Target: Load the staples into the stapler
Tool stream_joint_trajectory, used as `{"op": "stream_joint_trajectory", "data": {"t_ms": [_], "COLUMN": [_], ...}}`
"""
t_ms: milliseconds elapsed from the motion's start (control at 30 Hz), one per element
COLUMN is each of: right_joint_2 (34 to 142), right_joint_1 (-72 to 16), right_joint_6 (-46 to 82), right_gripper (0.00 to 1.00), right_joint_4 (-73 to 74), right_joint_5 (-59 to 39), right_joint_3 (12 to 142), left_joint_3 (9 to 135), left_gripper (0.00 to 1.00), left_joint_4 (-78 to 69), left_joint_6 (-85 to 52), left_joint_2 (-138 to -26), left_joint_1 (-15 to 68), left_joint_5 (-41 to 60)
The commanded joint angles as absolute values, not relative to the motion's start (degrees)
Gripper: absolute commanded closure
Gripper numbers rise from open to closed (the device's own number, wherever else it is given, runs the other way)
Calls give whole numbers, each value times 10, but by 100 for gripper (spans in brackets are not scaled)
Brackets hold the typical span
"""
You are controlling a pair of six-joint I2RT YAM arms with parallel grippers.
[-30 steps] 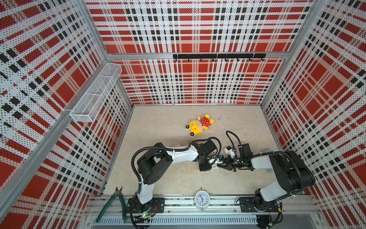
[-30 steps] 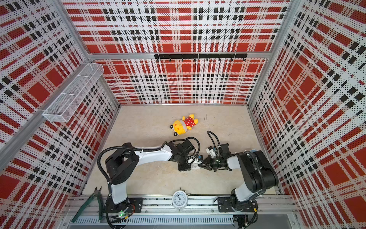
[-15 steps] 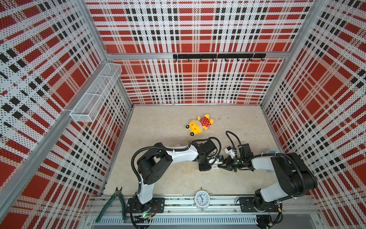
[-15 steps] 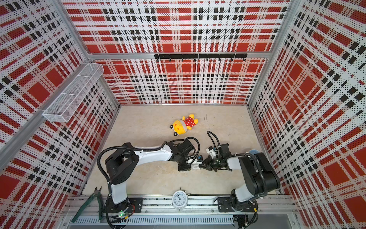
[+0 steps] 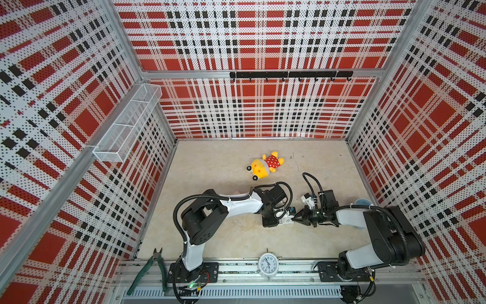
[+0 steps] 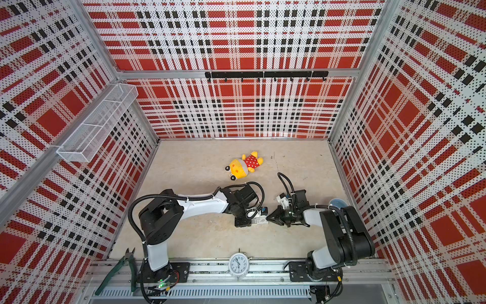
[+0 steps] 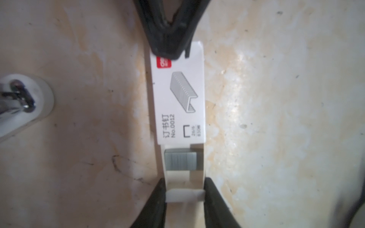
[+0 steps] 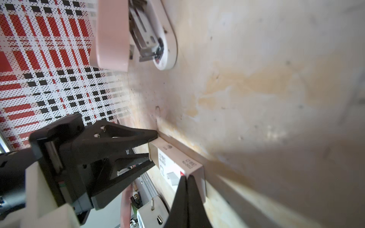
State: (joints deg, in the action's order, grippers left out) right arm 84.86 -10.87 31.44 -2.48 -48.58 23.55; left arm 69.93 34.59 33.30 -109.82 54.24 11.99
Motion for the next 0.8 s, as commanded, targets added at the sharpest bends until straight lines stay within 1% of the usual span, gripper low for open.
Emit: {"op": "stream_joint_trajectory", "data": {"t_ms": [0,500,567,667,767], "right_joint_2": [831,793,788,785,783], "right_joint_1": [-103,-102,-102,-101,-101], "right_joint_6": [302,276,275,276,278], "right_gripper": [100,100,100,100,85], "right_joint_4": [-47,-137,-143,-141,-139], "right_joint_5": [-447,-370,-364,-366,-362], "right_joint_3": [238,258,258,258,261], "left_joint_3": [700,697,698,701,702], "left_gripper": [67,66,64,57,48], "left_joint_4": [391,395,394,394,394], "left_joint_6": [347,348,347,345,341], "left_joint_2": [-1087,-1087,-1087,-1088,-1087], "left_joint_1": [537,532,532,532,533], "left_joint_5": [107,80,81,83,85]}}
